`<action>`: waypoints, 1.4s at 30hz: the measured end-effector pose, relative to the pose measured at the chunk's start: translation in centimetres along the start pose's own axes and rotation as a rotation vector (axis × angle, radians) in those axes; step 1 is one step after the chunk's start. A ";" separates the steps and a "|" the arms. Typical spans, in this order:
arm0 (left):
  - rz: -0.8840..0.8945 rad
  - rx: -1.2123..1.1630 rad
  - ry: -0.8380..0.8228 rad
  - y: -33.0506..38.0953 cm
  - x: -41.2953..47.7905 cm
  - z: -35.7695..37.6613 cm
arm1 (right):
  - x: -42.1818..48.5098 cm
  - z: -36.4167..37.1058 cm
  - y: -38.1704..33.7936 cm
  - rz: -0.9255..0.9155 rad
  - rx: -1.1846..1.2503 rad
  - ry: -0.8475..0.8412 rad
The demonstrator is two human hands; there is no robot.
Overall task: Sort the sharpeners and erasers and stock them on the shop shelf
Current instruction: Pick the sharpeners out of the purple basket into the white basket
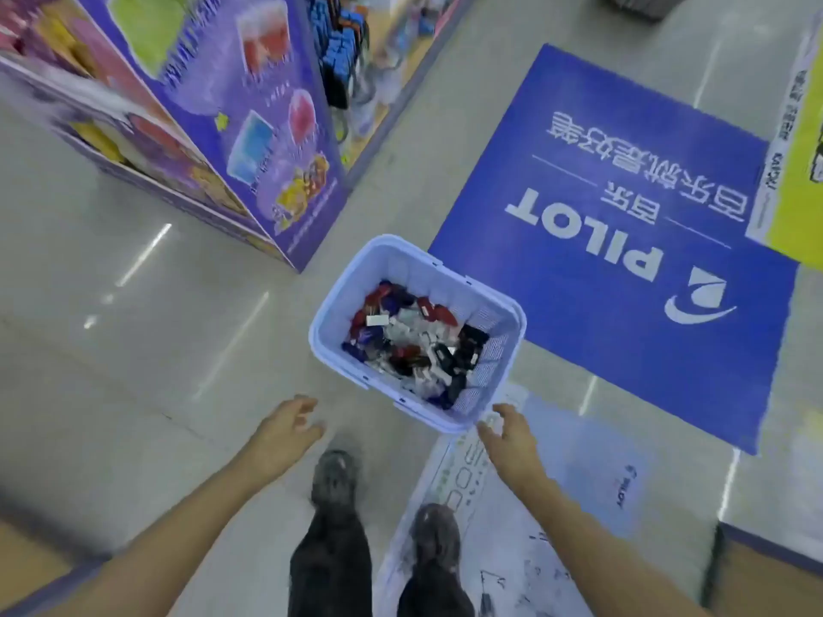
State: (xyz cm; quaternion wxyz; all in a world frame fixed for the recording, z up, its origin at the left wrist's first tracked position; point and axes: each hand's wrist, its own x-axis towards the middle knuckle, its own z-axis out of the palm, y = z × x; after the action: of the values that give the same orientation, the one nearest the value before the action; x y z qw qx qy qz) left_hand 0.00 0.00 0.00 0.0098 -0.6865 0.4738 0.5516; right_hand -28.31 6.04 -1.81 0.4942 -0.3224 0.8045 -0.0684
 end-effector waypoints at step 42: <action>0.189 -0.064 0.375 45.7 6.3 -12.8 | 2.0 -38.9 -21.1 0.061 0.379 0.730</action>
State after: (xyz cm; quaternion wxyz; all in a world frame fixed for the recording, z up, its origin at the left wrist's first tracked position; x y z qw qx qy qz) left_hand -21.00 -36.01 23.46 -0.1518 -0.7295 0.5118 0.4275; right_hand -52.02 -19.77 25.30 0.2289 -0.1561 0.9092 -0.3107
